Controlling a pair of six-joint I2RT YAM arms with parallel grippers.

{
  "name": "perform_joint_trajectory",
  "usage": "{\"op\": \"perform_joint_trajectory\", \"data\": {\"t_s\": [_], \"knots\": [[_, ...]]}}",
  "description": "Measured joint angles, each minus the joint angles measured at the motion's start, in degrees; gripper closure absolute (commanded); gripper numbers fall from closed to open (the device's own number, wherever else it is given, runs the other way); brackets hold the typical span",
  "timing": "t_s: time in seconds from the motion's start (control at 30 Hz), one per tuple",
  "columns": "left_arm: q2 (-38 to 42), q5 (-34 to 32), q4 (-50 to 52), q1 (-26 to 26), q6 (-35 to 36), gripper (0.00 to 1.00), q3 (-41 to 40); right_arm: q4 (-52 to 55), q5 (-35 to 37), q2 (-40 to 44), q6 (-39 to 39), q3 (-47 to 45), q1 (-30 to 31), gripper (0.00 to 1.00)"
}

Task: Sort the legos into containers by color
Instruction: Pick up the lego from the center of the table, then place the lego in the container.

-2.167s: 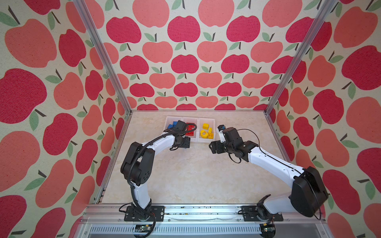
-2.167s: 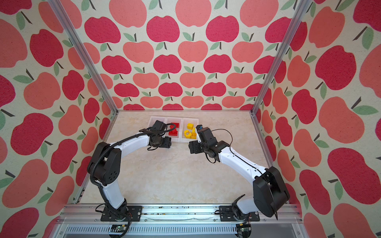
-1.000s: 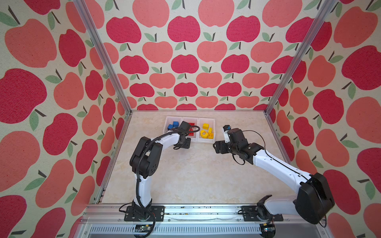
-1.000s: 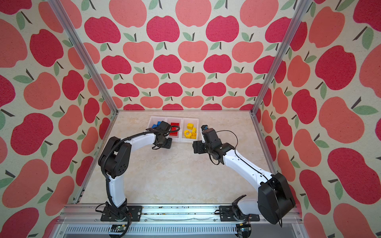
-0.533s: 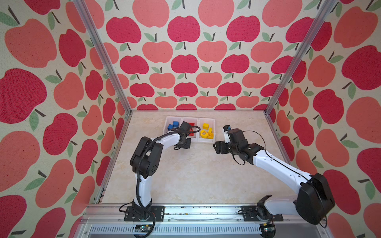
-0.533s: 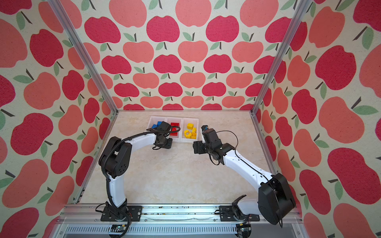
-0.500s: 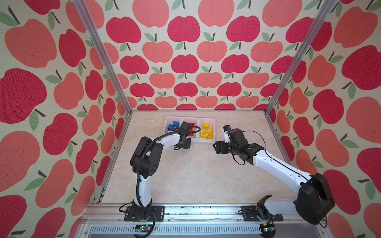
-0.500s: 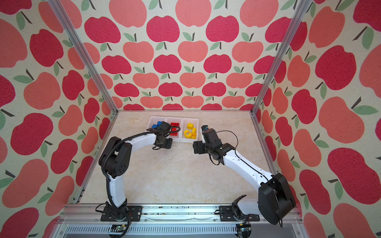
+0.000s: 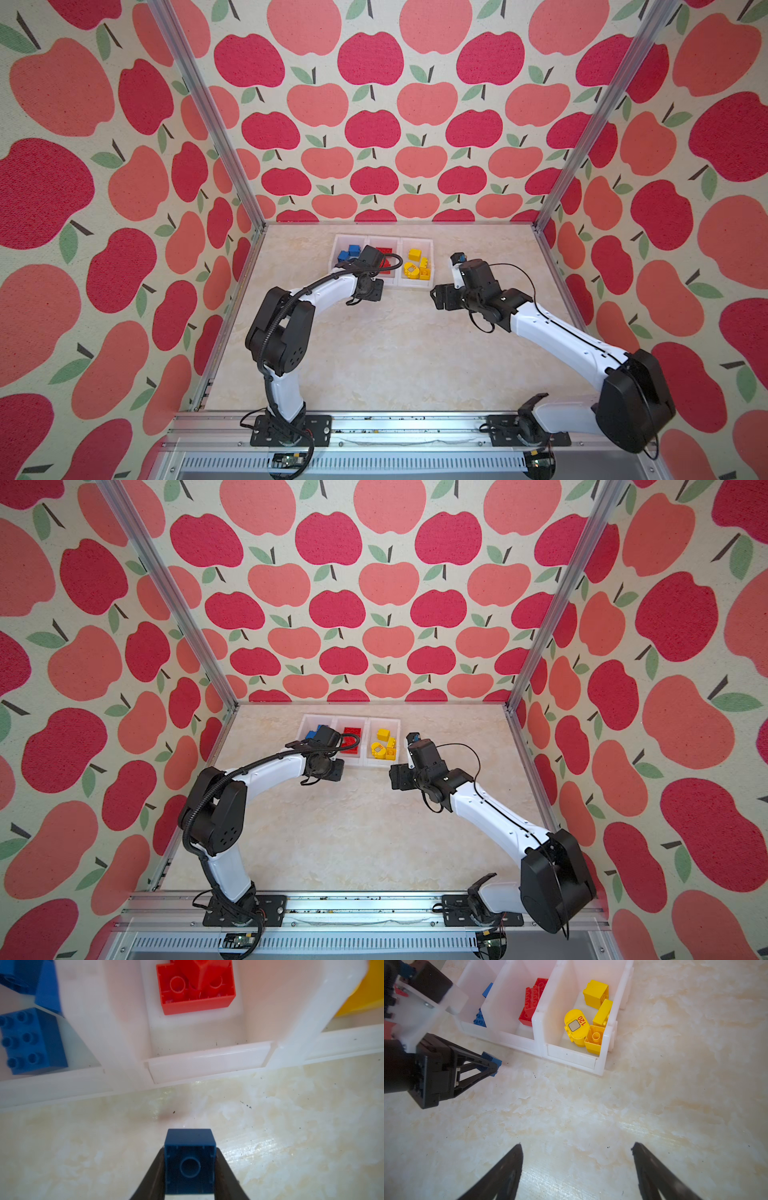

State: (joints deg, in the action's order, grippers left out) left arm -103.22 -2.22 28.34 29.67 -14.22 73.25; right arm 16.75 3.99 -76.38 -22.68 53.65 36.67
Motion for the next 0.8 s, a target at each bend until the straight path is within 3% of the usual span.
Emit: {"op": "perform_joint_trajectory", "data": {"t_s": [0.2, 0.5, 0.8], "knots": [[4.85, -1.01, 0.46, -0.57, 0.02, 0.73, -0.20, -0.02, -0.02, 0.00, -0.09, 0.00, 0.00, 0.15], [5.62, -0.98, 1.86, -6.80, 1.11, 0.73, 3.10, -0.02, -0.17, 0.22, -0.42, 0.00, 0.00, 0.15], [-0.85, 0.87, 1.44, -14.21, 3.37, 0.73, 12.79, -0.11, -0.50, 0.22, -1.07, 0.00, 0.00, 0.15]]}}
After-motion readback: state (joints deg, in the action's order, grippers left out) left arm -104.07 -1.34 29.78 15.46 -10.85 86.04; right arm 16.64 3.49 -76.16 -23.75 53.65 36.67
